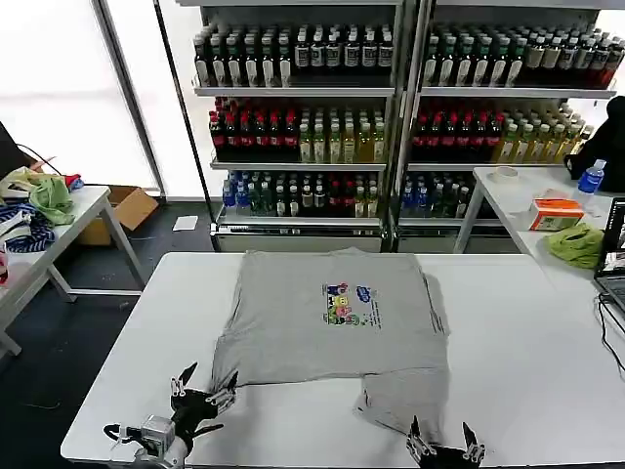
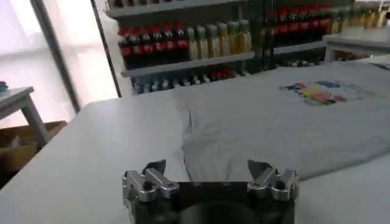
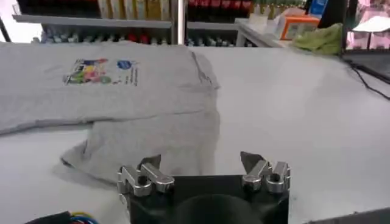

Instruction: Fold and organize the clothes.

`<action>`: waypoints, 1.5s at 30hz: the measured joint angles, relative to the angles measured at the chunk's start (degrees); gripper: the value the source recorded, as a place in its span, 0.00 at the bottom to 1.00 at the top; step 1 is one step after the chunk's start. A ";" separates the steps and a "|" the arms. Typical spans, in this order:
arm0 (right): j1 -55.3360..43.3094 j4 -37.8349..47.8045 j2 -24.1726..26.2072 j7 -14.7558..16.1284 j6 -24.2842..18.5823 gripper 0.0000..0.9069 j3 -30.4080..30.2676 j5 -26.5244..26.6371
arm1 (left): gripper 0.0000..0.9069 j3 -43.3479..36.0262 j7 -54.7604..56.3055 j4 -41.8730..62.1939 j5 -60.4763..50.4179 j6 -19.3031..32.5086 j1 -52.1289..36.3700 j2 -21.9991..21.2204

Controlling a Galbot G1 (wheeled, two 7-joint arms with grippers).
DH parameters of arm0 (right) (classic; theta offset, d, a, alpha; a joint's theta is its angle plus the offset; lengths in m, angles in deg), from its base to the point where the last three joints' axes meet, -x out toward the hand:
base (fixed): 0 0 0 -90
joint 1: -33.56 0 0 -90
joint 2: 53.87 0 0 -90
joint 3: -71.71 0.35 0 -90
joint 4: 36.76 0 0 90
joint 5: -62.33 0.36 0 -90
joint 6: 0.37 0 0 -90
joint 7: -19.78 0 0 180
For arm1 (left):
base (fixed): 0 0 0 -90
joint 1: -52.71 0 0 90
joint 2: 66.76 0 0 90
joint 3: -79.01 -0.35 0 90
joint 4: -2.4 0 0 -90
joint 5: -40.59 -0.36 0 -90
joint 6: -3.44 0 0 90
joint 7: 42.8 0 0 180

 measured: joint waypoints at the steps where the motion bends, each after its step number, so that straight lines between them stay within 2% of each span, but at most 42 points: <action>1: -0.08 0.16 -0.11 -0.04 0.00 1.00 -0.01 -0.04 | 1.00 -0.07 -0.02 0.19 0.29 -0.02 -0.09 0.05; 9: -1.01 1.75 -1.01 -0.15 -0.25 1.00 -0.07 -0.13 | 0.99 -0.50 -0.50 1.61 2.03 -0.29 -0.25 0.99; 11: -1.15 2.16 -1.26 -0.14 -0.35 1.00 -0.13 -0.15 | 0.79 -0.59 -0.59 2.00 2.22 -0.39 -0.21 1.21; 12: -1.25 2.42 -1.33 -0.10 -0.46 0.88 -0.13 -0.17 | 0.50 -0.60 -0.59 2.19 2.31 -0.42 -0.18 1.30; 13: -1.30 2.65 -1.34 -0.04 -0.56 0.51 -0.12 -0.20 | 0.06 -0.61 -0.62 2.36 2.48 -0.42 -0.18 1.37; 14: -1.30 2.87 -1.33 0.03 -0.69 0.24 -0.09 -0.21 | 0.02 -0.60 -0.63 2.57 2.60 -0.38 -0.22 1.48; 15: -1.31 3.16 -1.28 0.15 -0.91 0.02 -0.03 -0.30 | 0.01 -0.60 -0.63 2.75 2.68 -0.37 -0.25 1.51; 16: -1.31 3.38 -1.23 0.26 -1.04 0.00 0.05 -0.38 | 0.01 -0.62 -0.61 2.90 2.74 -0.36 -0.26 1.53; 45: -1.82 5.79 -0.76 3.28 -5.75 0.00 -0.25 -0.50 | 0.00 -1.33 -0.19 2.26 -0.10 -0.74 1.87 0.66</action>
